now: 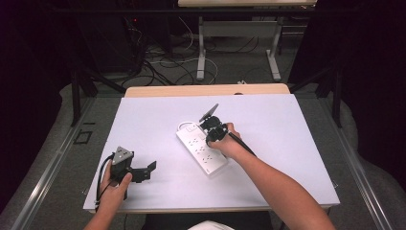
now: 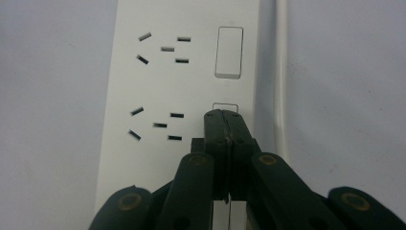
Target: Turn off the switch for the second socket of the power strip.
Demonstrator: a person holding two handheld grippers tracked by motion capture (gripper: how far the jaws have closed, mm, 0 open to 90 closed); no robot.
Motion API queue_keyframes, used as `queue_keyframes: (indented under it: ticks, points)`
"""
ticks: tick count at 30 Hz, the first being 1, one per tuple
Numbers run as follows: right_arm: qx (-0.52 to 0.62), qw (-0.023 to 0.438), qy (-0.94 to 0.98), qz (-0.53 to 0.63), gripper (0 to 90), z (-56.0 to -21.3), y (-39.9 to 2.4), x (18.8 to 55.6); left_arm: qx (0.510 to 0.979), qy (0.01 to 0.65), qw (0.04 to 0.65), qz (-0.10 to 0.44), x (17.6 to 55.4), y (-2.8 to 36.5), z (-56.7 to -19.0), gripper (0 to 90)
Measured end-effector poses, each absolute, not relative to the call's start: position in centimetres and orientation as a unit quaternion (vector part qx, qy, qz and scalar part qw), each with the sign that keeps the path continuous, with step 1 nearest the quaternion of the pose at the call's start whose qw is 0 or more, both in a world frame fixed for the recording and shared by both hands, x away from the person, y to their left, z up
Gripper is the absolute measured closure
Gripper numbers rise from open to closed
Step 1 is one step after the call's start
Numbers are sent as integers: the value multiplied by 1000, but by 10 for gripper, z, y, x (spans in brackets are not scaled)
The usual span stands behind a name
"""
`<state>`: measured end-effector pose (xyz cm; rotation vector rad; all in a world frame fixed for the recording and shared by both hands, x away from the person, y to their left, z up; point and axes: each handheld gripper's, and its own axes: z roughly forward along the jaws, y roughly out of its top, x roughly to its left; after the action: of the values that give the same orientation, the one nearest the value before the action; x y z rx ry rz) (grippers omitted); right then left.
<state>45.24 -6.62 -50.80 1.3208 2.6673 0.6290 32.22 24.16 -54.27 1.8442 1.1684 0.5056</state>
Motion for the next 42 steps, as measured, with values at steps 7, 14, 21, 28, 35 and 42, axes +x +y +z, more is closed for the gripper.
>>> queue_keyframes:
  ticks: [7,14,21,28,35,42]
  points:
    - [433,51,875,210,900,-508,-67,452,740,470,436,203,322,241,-543,4]
    - [434,50,876,207,900,-508,-68,452,741,469,436,203,322,241,-543,4]
    - [435,51,873,214,900,-509,-69,450,739,471,436,205,322,242,-542,4]
    - [433,61,874,215,900,-511,-69,446,739,471,436,206,322,242,-542,4]
    - [434,55,868,234,900,-513,-74,444,740,470,436,205,322,241,-542,4]
    - [435,51,869,229,900,-512,-75,444,740,470,436,204,322,241,-543,4]
